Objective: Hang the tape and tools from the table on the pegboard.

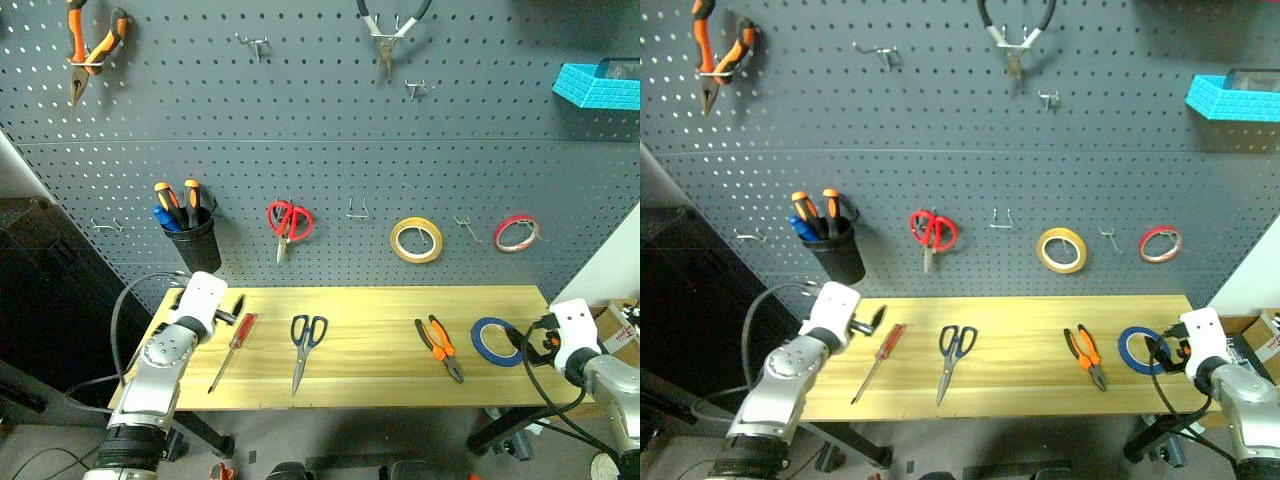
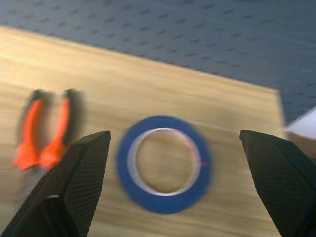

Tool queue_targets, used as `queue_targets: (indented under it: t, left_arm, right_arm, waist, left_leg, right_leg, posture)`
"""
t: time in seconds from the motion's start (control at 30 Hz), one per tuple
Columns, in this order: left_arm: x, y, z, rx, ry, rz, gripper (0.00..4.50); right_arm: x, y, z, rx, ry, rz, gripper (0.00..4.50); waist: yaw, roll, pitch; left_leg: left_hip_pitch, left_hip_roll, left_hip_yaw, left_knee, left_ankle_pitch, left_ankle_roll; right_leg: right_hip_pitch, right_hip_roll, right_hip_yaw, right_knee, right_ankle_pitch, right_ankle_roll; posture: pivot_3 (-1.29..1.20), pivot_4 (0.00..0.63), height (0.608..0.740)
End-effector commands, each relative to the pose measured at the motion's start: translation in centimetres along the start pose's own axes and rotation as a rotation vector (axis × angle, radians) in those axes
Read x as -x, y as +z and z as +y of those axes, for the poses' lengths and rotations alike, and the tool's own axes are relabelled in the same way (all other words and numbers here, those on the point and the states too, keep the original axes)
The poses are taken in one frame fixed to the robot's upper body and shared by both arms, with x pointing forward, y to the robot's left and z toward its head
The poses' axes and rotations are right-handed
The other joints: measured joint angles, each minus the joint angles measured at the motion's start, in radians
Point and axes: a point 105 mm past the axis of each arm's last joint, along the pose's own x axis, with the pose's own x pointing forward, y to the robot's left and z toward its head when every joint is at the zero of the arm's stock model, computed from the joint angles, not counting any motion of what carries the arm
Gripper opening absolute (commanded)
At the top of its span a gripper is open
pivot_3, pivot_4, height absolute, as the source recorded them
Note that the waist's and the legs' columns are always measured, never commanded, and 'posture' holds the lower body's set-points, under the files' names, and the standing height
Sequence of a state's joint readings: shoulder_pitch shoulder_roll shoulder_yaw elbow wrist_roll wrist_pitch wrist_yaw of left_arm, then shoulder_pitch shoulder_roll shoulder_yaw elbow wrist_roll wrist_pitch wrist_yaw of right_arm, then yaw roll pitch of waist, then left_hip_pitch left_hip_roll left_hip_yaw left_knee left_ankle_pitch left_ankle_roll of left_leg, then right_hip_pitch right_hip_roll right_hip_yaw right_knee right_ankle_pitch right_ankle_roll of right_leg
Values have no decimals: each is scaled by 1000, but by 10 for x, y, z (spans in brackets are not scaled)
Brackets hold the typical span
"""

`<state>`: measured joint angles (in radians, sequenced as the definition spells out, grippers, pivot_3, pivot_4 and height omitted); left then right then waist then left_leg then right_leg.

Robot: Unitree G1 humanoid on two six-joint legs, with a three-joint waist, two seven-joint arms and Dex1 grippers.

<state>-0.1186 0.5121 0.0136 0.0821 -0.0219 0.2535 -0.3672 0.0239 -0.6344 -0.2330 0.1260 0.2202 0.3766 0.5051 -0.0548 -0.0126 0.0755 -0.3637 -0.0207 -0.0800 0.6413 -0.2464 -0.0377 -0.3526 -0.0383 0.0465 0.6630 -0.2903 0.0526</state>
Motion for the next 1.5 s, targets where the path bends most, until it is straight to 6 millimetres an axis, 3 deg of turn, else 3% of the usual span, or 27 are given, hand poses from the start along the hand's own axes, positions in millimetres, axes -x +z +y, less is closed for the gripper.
queue_targets:
  t: [0.03, 0.17, 0.23, 0.33, 0.53, 0.73, 0.83, 1.13, 1.17, 1.33, 1.43, 1.5]
  left_arm:
    - [11, 48, -42, -82, -297, -146, 4463]
    - [26, 83, -86, -163, -592, -234, 4463]
    - [32, 94, -98, -204, -686, -269, 4463]
    - [38, 109, -111, -222, -795, -307, 4463]
    - [41, 122, -122, -227, -874, -333, 4463]
    - [38, 119, -117, -253, -864, -325, 4463]
    - [38, 120, -117, -259, -863, -328, 4500]
    - [41, 119, -122, -270, -892, -337, 4500]
    - [41, 120, -122, -270, -893, -340, 4500]
    - [41, 123, -123, -265, -901, -354, 4500]
    - [42, 126, -122, -260, -903, -373, 4500]
    - [43, 132, -122, -243, -906, -403, 4500]
  right_arm:
    - [-3, 12, 10, -10, 56, 9, 4500]
    - [-18, 12, 9, 6, 60, 84, 4500]
    - [-25, 12, 9, 1, 55, 110, 4500]
    - [-36, 12, 8, 9, 51, 137, 4500]
    - [-55, -5, 7, 43, 55, 232, 4500]
    - [-69, -26, 11, 90, 93, 349, 4500]
    - [-69, -36, 11, 70, 119, 407, 3883]
    - [-65, -48, 9, 0, 150, 483, 841]
    - [-65, -49, 8, 0, 146, 482, 670]
    - [-67, -35, 6, 31, 120, 386, 669]
    - [-56, -4, -4, 157, 47, 228, 669]
    - [-33, 20, -10, 279, -53, 114, 669]
  waist:
    - [-2, -2, 16]
    - [-2, 2, 55]
    - [-4, 3, 68]
    - [-6, 2, 88]
    - [-12, 2, 102]
    - [-26, 0, 124]
    - [-29, -4, 126]
    - [-26, -7, 126]
    - [-25, -7, 126]
    - [-24, -7, 126]
    - [-16, -6, 126]
    - [-9, -2, 125]
  left_leg:
    - [0, 1, 0, 1, 0, 0]
    - [-1, 8, 3, 1, 0, 0]
    - [-2, 8, 5, 1, 0, 0]
    - [-3, 10, 6, 0, -2, 1]
    - [-22, 11, 6, 2, -5, 4]
    - [-22, 11, 5, 2, -6, 5]
    - [-21, 11, 4, 3, -6, 5]
    - [-20, 11, 3, 4, -6, 5]
    - [-20, 11, 3, 4, -6, 5]
    - [-20, 11, 3, 4, -6, 5]
    - [-21, 11, 2, 4, -6, 4]
    - [-25, 11, 1, 4, -6, 4]
  right_leg:
    - [0, 0, -1, 0, 0, -1]
    - [0, 1, 1, 0, -3, -5]
    - [-1, 1, 1, 0, 0, 0]
    - [-3, 3, 1, 0, 1, -5]
    - [-21, 5, 0, 1, 2, -8]
    - [-21, 4, 1, 0, 2, -8]
    - [-20, 4, 0, 0, 2, -8]
    - [-17, 4, -1, 0, 2, -8]
    - [-17, 4, -1, 0, 2, -8]
    - [-17, 4, -2, 0, 2, -8]
    - [-18, 4, -2, 0, 2, -8]
    - [-23, 3, -2, 0, 2, -7]
  posture:
    - [-89, 102, 740]
    - [-104, 153, 740]
    - [-106, 167, 740]
    - [-108, 185, 740]
    - [-104, 208, 740]
    - [-90, 215, 740]
    - [-82, 212, 740]
    - [-82, 189, 740]
    - [-84, 187, 740]
    - [-93, 176, 740]
    - [-104, 173, 740]
    - [-117, 174, 740]
